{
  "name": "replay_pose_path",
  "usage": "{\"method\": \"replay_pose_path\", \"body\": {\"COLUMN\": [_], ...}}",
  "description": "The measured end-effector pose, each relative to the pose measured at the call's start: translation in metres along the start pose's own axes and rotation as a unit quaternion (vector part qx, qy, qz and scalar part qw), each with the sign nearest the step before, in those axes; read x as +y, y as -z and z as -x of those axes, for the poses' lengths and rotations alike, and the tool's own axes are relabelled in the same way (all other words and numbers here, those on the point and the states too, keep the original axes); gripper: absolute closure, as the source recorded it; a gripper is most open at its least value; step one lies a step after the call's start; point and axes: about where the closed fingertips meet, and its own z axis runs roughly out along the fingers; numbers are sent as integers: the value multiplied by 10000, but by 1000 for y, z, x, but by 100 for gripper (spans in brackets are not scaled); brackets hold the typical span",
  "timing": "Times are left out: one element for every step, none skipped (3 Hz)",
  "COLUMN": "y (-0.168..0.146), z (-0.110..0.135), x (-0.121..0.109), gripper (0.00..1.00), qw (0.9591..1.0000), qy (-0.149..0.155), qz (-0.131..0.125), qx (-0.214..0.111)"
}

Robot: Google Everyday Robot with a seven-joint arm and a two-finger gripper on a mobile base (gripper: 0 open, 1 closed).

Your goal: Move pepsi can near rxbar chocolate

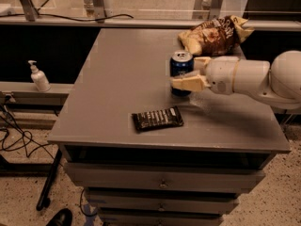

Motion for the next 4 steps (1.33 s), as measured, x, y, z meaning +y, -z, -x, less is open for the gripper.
{"method": "replay_pose_path", "body": {"y": [29, 46, 49, 45], "z": [-16, -25, -21, -14], "x": [5, 11, 20, 30], "gripper": [100, 100, 100, 100], "qw": [9999, 9997, 9991, 9978], "qy": [147, 178, 196, 187], "qz": [43, 169, 355, 569], "qx": [-23, -35, -155, -289]}}
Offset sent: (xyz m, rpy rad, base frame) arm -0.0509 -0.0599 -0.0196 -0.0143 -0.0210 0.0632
